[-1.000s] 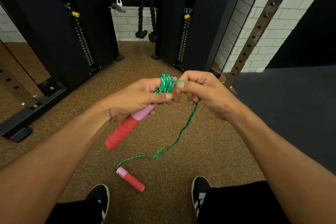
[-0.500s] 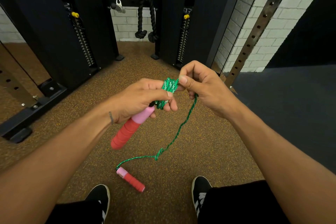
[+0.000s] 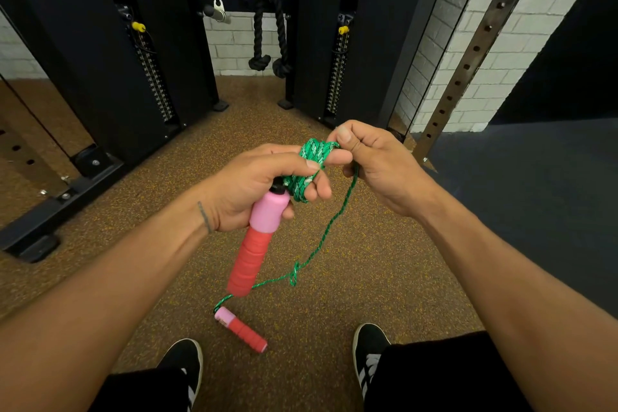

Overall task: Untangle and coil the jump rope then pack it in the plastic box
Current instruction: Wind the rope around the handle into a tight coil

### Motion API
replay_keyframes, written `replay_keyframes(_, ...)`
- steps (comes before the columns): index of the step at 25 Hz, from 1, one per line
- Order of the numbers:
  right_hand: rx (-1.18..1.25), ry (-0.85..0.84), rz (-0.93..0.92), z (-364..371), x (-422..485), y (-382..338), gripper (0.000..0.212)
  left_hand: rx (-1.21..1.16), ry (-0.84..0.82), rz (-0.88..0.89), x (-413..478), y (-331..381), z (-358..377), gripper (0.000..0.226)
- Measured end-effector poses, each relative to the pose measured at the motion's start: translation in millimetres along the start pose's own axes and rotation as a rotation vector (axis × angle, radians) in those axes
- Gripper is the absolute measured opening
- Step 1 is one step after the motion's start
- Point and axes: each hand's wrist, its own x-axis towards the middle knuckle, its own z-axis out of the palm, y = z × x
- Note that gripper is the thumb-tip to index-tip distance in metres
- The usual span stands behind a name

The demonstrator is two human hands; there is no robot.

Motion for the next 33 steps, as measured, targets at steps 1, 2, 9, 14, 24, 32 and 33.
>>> replay_keyframes(1,-0.009,0.005,-0.002,2,0,-1,0.03,-0.025,-0.01,-0.009,-1,0,0,0.033)
replay_keyframes(2,-0.01,0.007,-0.006,4,1,-1,0.031,-0.048,-0.025,-0.017,-1,0,-1,0.036)
replay_keyframes(9,-0.019,-0.125,0.114,12,-1,12,0.029,-0.353,-0.047,0.088,-2,4,0,0.044)
replay_keyframes(14,-0.126,-0.381,0.262,23,-13,5,0.023,-0.359,-0.002,0.136,-4,8,-6,0.056)
replay_keyframes(24,-0.218,-0.425,0.116,23,-25,-19,0.019,0.133,0.129,0.027,3,-3,-25,0.068)
replay_keyframes(32,-0.084,-0.132,-0.004,11,-20,-17,0.015,0.254,0.041,-0.01,2,-2,-14,0.043)
replay_keyframes(33,-0.092,-0.115,-0.018,11,-19,-17,0.015,0.264,0.038,-0.019,2,-1,-13,0.033)
